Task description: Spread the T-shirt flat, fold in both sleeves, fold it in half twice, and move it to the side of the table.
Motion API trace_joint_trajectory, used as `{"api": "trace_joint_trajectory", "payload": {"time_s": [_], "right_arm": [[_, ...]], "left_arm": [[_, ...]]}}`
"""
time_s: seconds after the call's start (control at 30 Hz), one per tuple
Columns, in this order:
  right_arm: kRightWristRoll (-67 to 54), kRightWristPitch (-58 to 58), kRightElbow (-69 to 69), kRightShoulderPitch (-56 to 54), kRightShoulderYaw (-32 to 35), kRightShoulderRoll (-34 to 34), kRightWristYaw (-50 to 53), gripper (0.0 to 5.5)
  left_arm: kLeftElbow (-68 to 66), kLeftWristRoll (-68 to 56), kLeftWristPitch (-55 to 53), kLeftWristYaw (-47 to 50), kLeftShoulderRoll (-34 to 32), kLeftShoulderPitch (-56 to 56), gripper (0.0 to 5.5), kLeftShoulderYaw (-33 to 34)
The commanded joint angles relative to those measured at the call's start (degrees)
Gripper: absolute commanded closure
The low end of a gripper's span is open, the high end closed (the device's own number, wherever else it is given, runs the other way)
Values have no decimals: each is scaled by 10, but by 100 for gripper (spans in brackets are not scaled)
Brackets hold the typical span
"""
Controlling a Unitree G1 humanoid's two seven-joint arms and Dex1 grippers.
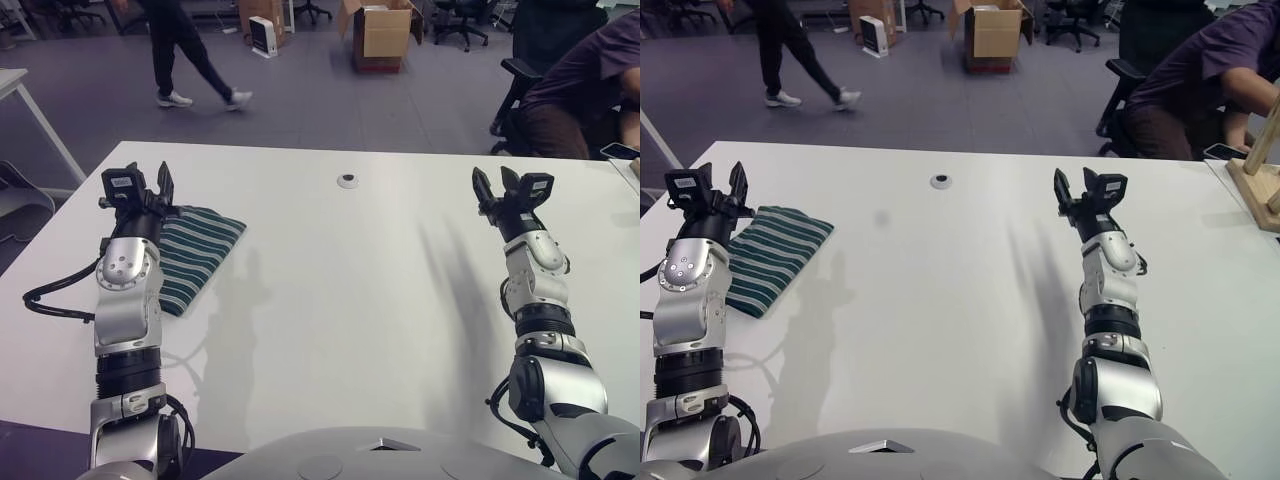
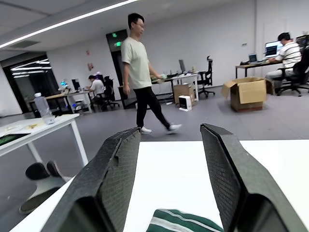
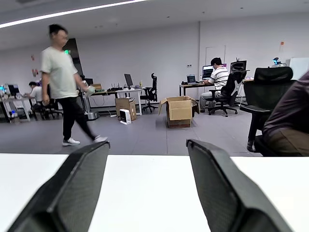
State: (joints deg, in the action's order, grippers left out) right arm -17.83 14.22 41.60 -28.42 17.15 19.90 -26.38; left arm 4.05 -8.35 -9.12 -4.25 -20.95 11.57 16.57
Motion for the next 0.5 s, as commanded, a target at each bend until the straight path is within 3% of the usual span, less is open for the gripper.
{"api": "trace_joint_trajectory", "payload": {"time_s": [0.03,0.5], "right_arm": [[26,-1,0,4,-11,24,0,252],[78,35,20,-15,-46,13,21,252]], "left_arm": [[22,11,3,2,8,-26,323,-5],[33,5,2,-21,23,-23,323,-28]]}}
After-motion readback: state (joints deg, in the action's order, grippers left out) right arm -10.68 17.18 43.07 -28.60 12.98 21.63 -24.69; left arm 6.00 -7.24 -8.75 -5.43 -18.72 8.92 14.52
